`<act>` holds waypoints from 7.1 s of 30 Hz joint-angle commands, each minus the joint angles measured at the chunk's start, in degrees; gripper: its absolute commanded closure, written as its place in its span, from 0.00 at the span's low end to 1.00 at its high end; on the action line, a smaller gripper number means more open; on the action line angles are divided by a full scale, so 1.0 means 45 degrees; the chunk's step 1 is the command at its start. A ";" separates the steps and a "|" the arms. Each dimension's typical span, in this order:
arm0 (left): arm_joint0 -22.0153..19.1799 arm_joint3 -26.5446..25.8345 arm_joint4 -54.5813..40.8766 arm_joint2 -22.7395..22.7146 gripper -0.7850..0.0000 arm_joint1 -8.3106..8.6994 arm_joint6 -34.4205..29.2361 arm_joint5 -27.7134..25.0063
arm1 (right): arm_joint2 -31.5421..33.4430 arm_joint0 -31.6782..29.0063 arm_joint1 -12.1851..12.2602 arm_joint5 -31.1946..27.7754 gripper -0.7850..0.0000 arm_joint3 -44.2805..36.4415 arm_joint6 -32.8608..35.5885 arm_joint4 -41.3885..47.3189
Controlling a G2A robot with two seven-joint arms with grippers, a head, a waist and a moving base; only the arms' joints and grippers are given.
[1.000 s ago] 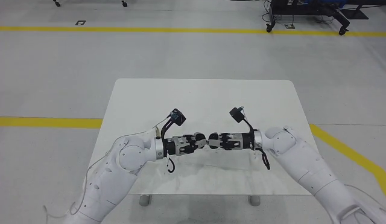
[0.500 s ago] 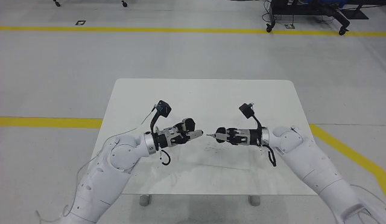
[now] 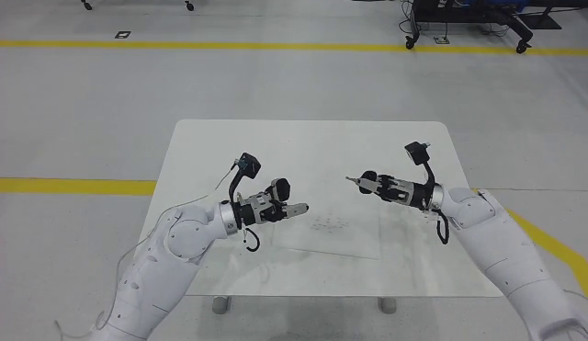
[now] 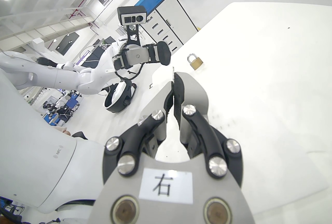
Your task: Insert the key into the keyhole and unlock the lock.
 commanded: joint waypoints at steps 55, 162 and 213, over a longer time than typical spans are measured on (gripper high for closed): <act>-0.0312 -0.0688 1.1385 0.0815 1.00 -0.0329 -0.3983 1.0251 | 0.0001 -0.0001 0.0000 0.0000 1.00 -0.0001 0.0000 0.0001; -0.1604 0.4110 -0.4800 -0.0070 1.00 -0.1516 -0.0140 0.4503 | -0.1742 0.0745 -0.1218 0.0000 1.00 0.0483 -0.3129 0.1276; -0.4542 0.7872 -1.1501 0.1321 1.00 -0.3073 -0.1115 0.8895 | -0.0285 -0.2240 -0.1147 0.8276 1.00 -0.3437 -0.2505 0.4750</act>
